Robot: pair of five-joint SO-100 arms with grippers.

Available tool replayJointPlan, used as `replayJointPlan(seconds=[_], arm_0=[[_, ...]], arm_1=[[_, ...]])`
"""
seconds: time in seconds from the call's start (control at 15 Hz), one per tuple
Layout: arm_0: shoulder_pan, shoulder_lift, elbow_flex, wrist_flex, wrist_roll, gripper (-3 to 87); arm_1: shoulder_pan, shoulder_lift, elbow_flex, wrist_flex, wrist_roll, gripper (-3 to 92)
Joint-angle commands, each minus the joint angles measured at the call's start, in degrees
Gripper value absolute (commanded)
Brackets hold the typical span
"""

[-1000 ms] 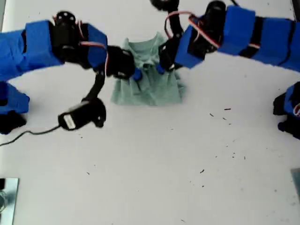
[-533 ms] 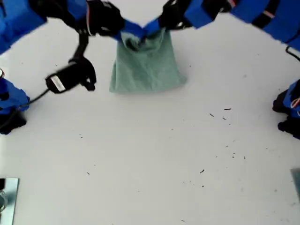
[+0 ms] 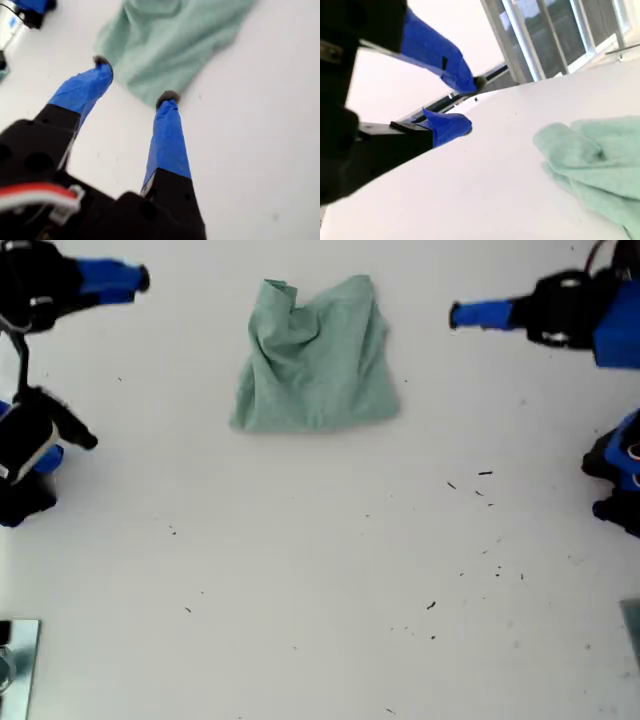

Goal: Fold t shirt

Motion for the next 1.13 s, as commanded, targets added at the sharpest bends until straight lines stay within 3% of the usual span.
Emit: replayJointPlan(seconds=[0.0,0.13,0.33,0.53,0.67,1.07], arm_0=[[3.6,23.0,20.0,-1.2,-5.0,-0.2],[10.7,39.2,34.0,-0.4,-11.1,-0.2],[13.1,39.2,45.9,0.4,-17.7,2.2],[15.9,39.2,45.6,1.8,-18.5,5.7],[17.6,39.2,45.6,1.8,-18.5,5.7],[18.3,39.2,45.6,1.8,-18.5,5.8]], arm_1=[[-4.7,30.7,21.9,4.3,5.3,16.1],[-7.9,30.1,28.2,7.0,7.7,11.5],[-7.3,30.2,39.3,9.8,8.1,7.9],[-4.3,30.1,41.0,13.3,24.1,8.5],[-4.2,30.1,40.7,14.0,-9.1,8.2],[-4.6,30.1,40.5,14.3,-7.8,7.4]])
